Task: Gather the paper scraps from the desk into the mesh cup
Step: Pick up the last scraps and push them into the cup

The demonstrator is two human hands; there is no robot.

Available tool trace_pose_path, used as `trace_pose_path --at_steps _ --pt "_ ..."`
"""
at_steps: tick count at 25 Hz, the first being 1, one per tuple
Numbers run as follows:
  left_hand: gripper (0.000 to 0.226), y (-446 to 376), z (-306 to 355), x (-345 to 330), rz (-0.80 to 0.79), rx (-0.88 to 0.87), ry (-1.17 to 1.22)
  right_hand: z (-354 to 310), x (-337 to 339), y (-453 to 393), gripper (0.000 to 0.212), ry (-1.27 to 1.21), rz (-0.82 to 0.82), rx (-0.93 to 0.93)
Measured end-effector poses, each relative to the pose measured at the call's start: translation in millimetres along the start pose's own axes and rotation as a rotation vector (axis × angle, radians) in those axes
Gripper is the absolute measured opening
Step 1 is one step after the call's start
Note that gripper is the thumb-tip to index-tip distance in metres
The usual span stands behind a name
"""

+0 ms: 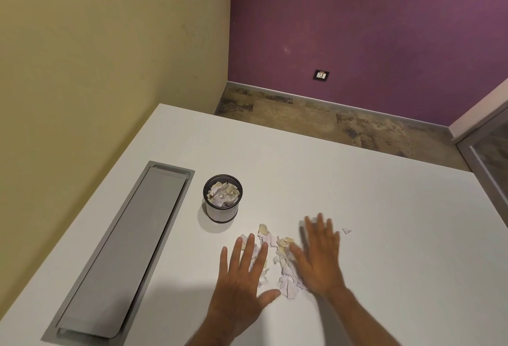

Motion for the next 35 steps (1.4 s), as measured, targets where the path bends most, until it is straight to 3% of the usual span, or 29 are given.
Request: trace_pose_path --at_steps 2,4,13,19,23,26,29,35 --pt "0.097 0 2 0 -0.013 -0.004 0.023 32 12 -10 0.086 -0.007 -0.023 -0.207" --pt "0.101 -1 4 -1 -0.021 -0.001 0.032 47 14 -12 0.095 0.03 -0.113 -0.25" --pt "0.095 2 -1 -6 -0.029 0.003 0.02 -31 -18 31 0.087 0.098 -0.225 0.186" --pt "0.096 7 -6 7 0.107 -0.051 0.078 -61 -17 34 0.08 0.107 -0.273 0.289" --pt "0.094 3 -9 29 0.273 -0.05 0.198 -57 2 25 0.08 -0.09 -0.228 0.231" --pt "0.105 -24 -17 46 -0.009 0.144 0.095 -49 20 11 0.092 -0.076 -0.194 0.147" --pt "0.104 -42 -15 48 -0.227 0.233 -0.027 -52 21 4 0.097 0.048 -0.314 0.144" --pt "0.038 -46 -1 40 -0.21 0.219 0.07 -56 11 3 0.037 -0.085 -0.325 0.1"
Point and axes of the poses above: each hand's wrist, its own y-axis away from the middle knuckle, its own x-axis out of the back of the hand, z = x × y, the point moved 5 cm from there along -y, towards the middle knuckle, and after that the axes turned 4 degrees about y, right-handed, at the moved point
